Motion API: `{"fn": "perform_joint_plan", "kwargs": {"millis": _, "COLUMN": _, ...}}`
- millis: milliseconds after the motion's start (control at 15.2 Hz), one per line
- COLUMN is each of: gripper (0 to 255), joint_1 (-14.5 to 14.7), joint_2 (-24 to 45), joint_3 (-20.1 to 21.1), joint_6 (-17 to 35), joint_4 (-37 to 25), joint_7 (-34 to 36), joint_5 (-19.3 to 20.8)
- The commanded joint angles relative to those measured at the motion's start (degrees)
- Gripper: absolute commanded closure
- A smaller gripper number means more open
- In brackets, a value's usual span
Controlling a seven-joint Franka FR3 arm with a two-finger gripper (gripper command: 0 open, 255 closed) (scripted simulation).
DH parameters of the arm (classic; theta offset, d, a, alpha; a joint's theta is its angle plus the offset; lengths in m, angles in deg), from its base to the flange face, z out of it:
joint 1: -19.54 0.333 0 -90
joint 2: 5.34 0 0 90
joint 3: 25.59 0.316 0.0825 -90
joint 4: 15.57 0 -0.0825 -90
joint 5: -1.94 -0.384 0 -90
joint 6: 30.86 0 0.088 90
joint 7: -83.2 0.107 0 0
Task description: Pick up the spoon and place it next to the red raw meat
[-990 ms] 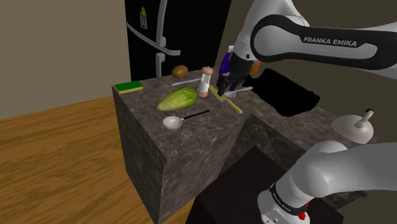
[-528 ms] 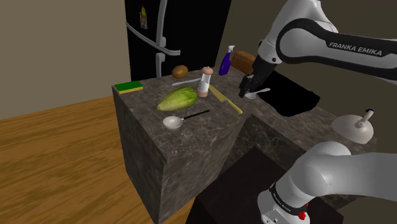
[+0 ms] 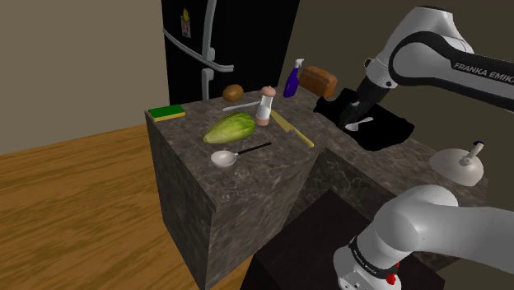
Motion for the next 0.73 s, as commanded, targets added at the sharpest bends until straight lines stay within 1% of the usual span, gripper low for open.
{"fn": "perform_joint_plan", "kwargs": {"millis": 0, "gripper": 255, "joint_1": -1.34, "joint_2": -1.51, "joint_3": -2.75, "joint_6": -1.38, "joint_4": 0.01, "joint_7": -2.91, "joint_5": 1.9}}
{"fn": "perform_joint_plan", "kwargs": {"millis": 330, "gripper": 255, "joint_1": -4.58, "joint_2": -3.39, "joint_3": -9.66, "joint_6": -3.1, "joint_4": -0.38, "joint_7": -9.96, "joint_5": 6.74}}
{"fn": "perform_joint_plan", "kwargs": {"millis": 660, "gripper": 255, "joint_1": -7.21, "joint_2": -3.19, "joint_3": -16.79, "joint_6": -4.09, "joint_4": -2.49, "joint_7": -17.03, "joint_5": 11.52}}
